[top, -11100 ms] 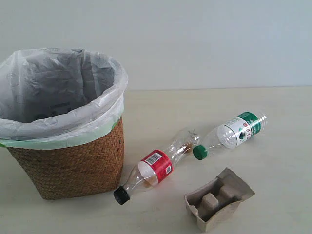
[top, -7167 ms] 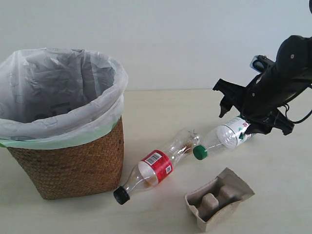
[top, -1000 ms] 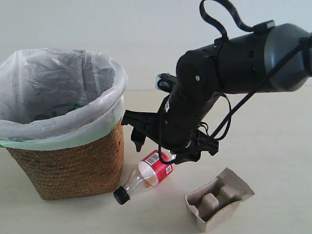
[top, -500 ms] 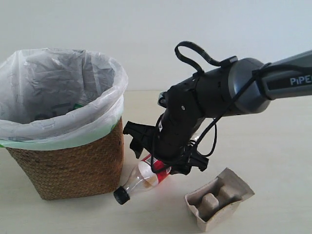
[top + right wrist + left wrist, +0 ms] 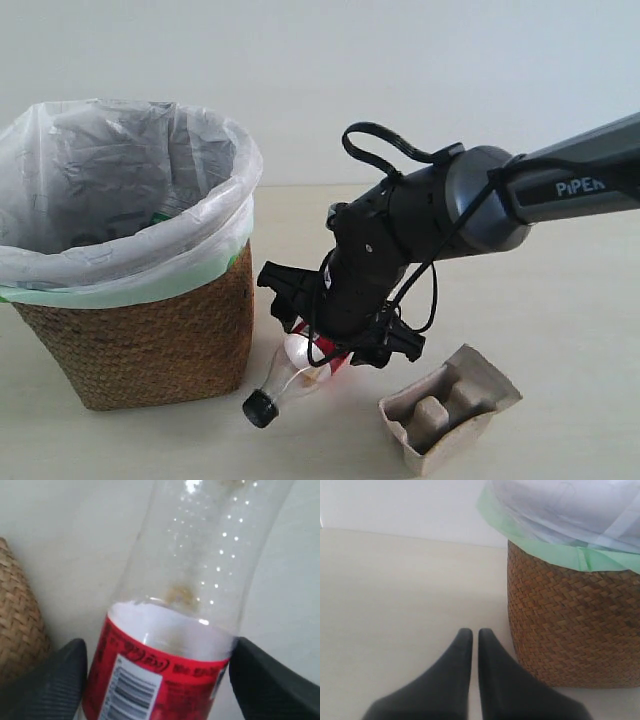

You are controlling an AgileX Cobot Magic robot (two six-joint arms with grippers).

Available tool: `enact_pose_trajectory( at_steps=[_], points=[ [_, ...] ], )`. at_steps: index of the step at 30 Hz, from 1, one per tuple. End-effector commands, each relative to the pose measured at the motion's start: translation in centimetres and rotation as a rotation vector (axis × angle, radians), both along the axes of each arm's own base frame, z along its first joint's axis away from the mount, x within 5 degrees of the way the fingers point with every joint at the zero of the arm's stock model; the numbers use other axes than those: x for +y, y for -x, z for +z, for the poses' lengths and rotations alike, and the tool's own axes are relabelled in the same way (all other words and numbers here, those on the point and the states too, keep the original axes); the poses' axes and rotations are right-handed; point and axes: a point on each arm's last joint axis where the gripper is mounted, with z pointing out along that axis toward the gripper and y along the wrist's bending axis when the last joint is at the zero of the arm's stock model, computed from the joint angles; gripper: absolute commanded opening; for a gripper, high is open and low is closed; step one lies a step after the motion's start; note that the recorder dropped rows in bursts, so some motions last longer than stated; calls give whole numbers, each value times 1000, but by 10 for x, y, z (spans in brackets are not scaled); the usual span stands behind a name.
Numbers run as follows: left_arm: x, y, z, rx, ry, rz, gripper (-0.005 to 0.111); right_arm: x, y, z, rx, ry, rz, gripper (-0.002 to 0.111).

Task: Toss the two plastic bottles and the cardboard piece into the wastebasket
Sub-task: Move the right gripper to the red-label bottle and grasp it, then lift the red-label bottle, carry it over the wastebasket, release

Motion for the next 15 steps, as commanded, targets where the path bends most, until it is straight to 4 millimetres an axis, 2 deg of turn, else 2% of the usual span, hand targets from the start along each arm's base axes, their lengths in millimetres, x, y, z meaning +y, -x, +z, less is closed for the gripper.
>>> enact_pose_trajectory(
  at_steps=[1, 3, 5, 10, 11, 15],
  points=[
    [0, 0, -1, 0, 1, -4, 4, 0, 0, -6, -2, 9, 8, 70],
    [0, 0, -1, 0, 1, -4, 4, 0, 0, -7, 0, 13, 11, 69],
    [0, 0, -1, 0, 1, -4, 4, 0, 0, -7, 0, 16, 15, 61],
    [0, 0, -1, 0, 1, -4, 4, 0, 0, -7, -10, 23, 37, 14],
    [0, 0, -1, 0, 1, -4, 4, 0, -1, -7, -19, 29, 49, 0],
    [0, 0, -1, 0, 1, -4, 4, -4, -6, -5, -52, 60, 117, 0]
  ],
)
